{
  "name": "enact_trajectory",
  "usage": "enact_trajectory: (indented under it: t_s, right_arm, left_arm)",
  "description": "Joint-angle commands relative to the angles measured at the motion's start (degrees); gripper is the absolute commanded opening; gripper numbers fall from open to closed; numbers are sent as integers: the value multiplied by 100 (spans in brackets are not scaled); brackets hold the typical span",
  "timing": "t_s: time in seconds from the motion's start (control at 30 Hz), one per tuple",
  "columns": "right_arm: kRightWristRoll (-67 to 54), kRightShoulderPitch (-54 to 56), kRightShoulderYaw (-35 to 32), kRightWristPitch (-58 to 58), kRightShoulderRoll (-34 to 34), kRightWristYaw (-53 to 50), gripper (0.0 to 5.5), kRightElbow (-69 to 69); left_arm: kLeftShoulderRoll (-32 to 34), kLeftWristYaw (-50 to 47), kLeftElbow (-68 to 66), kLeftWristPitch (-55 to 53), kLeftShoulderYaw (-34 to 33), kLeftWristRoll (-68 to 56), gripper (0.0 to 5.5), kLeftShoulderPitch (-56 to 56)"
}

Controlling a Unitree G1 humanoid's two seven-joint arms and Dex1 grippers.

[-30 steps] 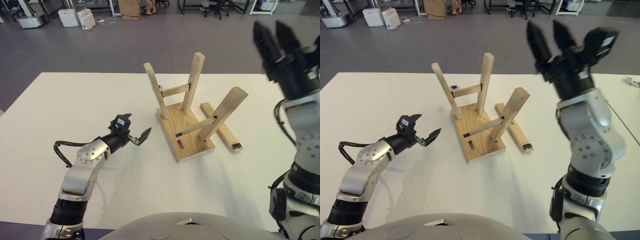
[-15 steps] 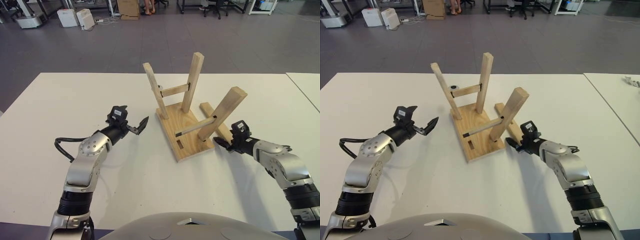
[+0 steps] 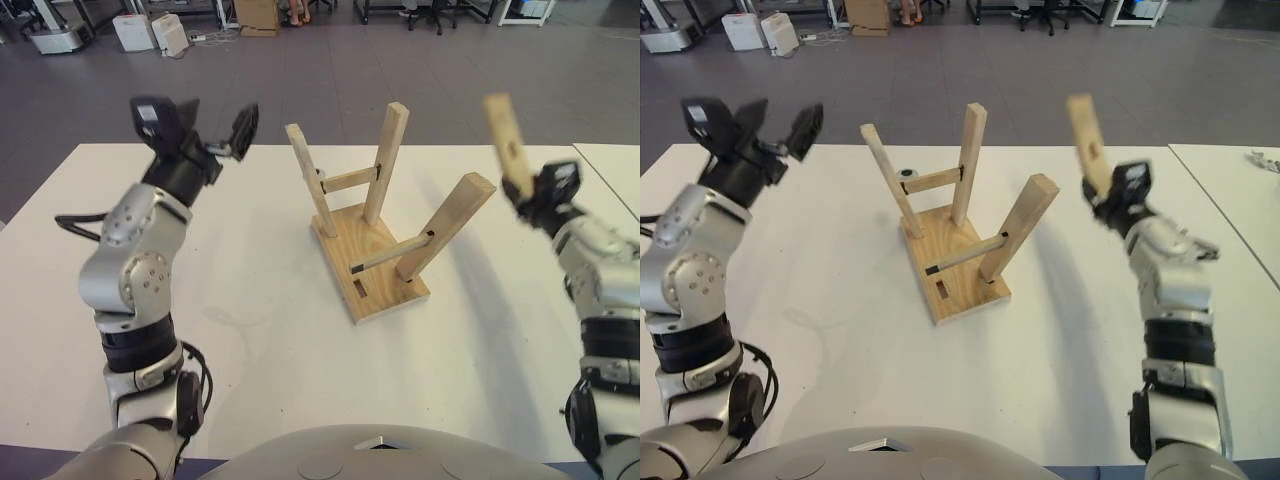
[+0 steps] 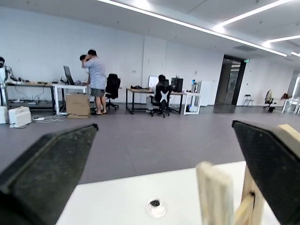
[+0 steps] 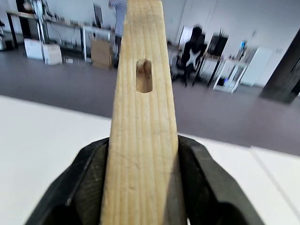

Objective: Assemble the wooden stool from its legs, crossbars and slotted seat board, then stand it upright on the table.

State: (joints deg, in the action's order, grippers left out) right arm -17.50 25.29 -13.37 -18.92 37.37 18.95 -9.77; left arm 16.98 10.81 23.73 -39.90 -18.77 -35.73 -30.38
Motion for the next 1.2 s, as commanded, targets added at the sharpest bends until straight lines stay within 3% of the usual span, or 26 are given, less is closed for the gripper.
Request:
enact_trajectory:
  t_s: [0.03, 0.17, 0.27, 0.57, 0.97, 1.13, 1.2]
  right_arm:
    - [84, 1295, 374, 755, 335, 907, 209, 783]
    - [-337, 2090, 1204, 774, -61, 1809, 209, 2107]
    - [-432, 2209, 1613, 667, -362, 2036, 208, 2567]
    - [-363, 2140, 1581, 599, -606, 2050, 208, 2565]
    - [-348, 2208, 1420, 469, -775, 1897, 208, 2719]
    - [-154, 2128, 1564, 578, -734, 2015, 208, 2735]
    - [-108, 2077, 1599, 596, -723, 2058, 255, 2731]
  left_arm:
    - [-407, -508, -359, -367, -316, -1366, 530, -1757]
    - [-768, -901, -832, -354, -480, -2611, 530, -2882]
    - [-866, -1039, -816, -315, -402, -3136, 486, -3061]
    - [-774, -1354, -582, -155, -229, -3821, 333, -2806]
    - [-512, -1428, -619, -1, 80, -3672, 117, -2475]
    - [-538, -1507, -595, 196, 52, -3776, 102, -2572]
    - [-540, -1542, -601, 273, 13, -3794, 102, -2580]
